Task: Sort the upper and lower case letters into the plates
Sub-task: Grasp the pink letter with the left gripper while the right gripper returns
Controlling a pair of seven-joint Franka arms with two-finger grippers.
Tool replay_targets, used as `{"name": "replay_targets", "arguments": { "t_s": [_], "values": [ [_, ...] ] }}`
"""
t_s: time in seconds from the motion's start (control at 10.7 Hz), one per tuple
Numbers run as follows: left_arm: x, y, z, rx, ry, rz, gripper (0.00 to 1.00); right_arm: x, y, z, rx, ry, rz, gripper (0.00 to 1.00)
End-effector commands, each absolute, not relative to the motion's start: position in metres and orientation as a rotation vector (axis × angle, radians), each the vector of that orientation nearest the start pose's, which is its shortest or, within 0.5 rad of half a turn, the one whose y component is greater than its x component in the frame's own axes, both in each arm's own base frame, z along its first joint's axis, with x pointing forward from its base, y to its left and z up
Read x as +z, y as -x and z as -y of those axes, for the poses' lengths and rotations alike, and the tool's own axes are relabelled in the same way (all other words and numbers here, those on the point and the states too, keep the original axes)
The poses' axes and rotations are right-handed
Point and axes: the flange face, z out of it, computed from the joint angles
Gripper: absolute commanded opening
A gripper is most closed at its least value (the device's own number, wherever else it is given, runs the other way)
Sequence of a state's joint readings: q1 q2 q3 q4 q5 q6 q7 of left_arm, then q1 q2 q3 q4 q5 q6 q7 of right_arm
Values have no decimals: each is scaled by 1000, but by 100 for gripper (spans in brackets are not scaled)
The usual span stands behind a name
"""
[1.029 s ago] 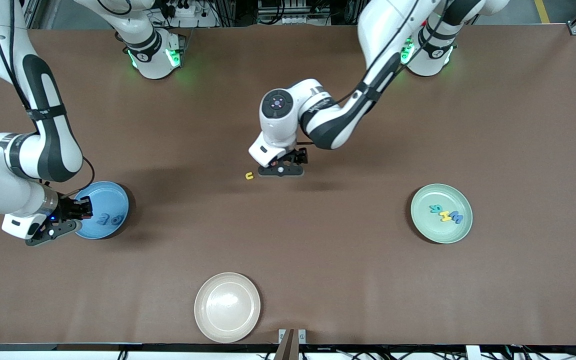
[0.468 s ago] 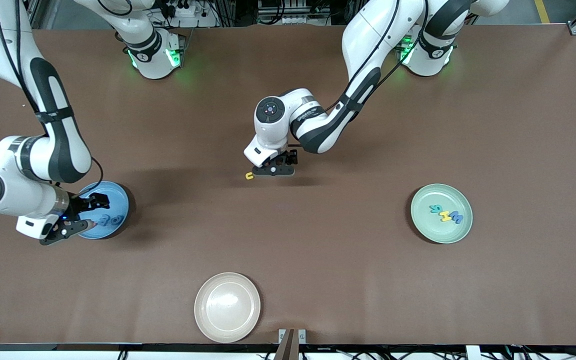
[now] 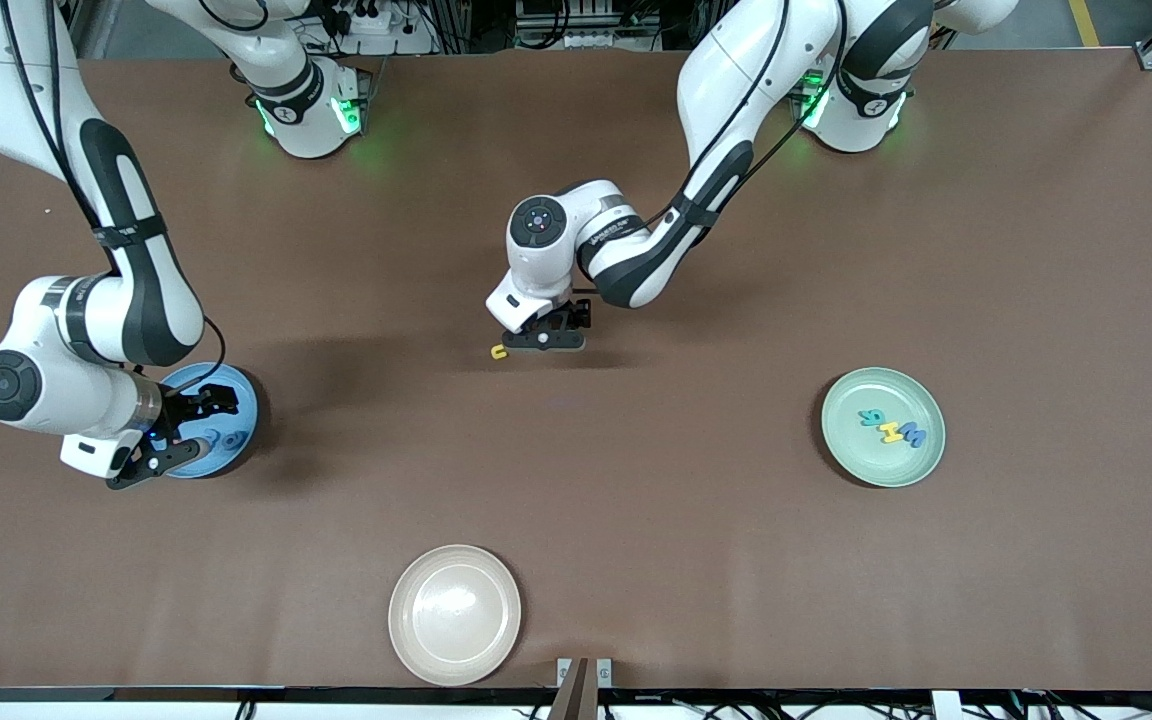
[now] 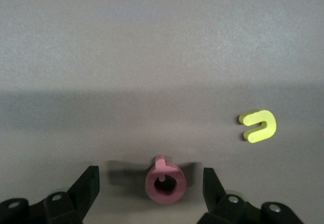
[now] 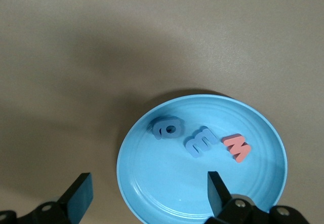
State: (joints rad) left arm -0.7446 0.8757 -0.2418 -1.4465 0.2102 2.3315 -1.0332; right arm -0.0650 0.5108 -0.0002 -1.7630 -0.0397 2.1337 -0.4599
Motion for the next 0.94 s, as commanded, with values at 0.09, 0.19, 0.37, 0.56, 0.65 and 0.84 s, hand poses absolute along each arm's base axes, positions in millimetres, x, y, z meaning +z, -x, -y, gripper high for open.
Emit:
{"name": "replay_targets", "arguments": {
  "t_s": [0.09,0.19,0.37,0.56,0.65,0.84],
  "values": [
    [170,-425,593,-31,3186,8,86,261,-641,41,263,3062,602,100],
    [171,-425,593,-35,3189,7,83,261,-640,34,271,3073,560,100],
    [169,-425,593,-35,3192,9,75,261,-641,12,274,3093,496,100],
    [168,-429,591,-45,3192,16,51,262,-641,3,269,3094,498,100],
    [167,-430,590,-43,3191,19,29,262,-641,0,269,3097,485,100],
    [168,-436,585,-55,3186,32,0,263,-640,-22,284,3105,432,100]
  ]
}}
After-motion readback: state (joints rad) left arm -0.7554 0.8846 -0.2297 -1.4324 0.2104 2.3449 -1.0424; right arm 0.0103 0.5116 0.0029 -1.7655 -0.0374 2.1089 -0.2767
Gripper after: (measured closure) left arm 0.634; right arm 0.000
